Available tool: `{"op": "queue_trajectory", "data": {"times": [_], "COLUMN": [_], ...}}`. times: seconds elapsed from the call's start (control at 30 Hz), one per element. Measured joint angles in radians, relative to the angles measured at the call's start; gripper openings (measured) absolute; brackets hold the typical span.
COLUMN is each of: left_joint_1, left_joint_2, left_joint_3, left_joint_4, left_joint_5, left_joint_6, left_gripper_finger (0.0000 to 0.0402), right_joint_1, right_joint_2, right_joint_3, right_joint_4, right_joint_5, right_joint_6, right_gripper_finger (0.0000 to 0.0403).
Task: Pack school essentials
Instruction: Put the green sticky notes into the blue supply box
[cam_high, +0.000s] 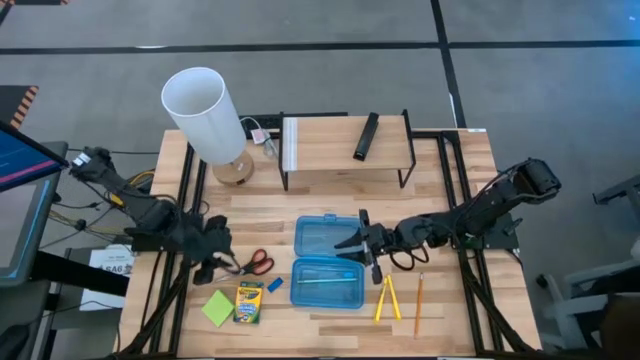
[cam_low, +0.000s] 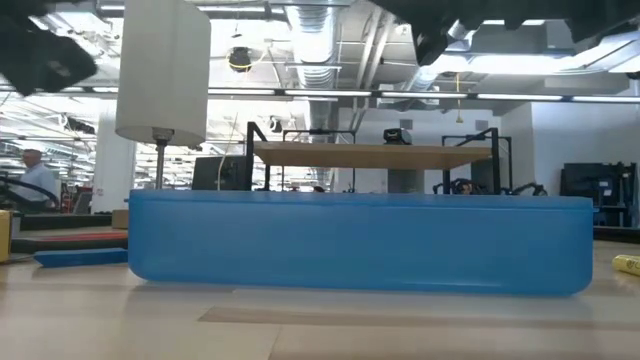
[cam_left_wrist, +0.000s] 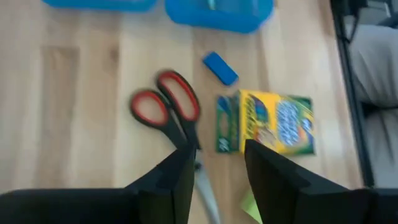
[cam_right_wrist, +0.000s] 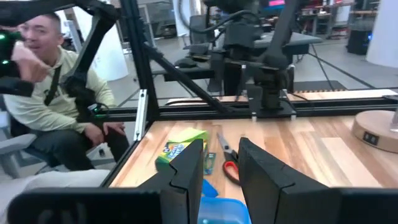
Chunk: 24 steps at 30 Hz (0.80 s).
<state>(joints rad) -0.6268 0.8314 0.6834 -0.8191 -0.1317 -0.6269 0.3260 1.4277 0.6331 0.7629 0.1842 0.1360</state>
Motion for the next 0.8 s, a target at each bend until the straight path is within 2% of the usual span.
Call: {"op": "queue_trajectory", "data": {"times": [0.13,0.3,0.5,0.63,0.8], "left_joint_1": [-0.119,-0.284,-0.377,-0.388,-0.388], "left_joint_2": [0.0,-0.001,0.0,0.007,0.066], "left_joint_3": [0.0,-0.032,-0.145,-0.187,-0.192], "left_joint_4": [-0.004,-0.01,0.036,0.164,0.268], "left_joint_5": [-0.009,-0.114,-0.103,-0.102,-0.099], "left_joint_6": [-0.109,-0.235,-0.4,-0.394,-0.293], "left_gripper_finger": [0.0142,0.0143,0.0143,0.0146,0.0169], "right_joint_1": [0.007,0.009,0.008,0.007,0.008], "right_joint_2": [0.0,0.0,0.0,0.0,0.0], "right_joint_3": [0.0,0.0,0.0,0.0,0.0], "right_joint_4": [0.001,0.001,0.001,0.001,0.009], "right_joint_5": [0.002,0.001,0.001,0.001,0.001], "right_joint_6": [-0.002,0.002,0.003,0.005,0.014], "right_gripper_finger": [0.0118,0.0118,0.0118,0.0118,0.0118]}}
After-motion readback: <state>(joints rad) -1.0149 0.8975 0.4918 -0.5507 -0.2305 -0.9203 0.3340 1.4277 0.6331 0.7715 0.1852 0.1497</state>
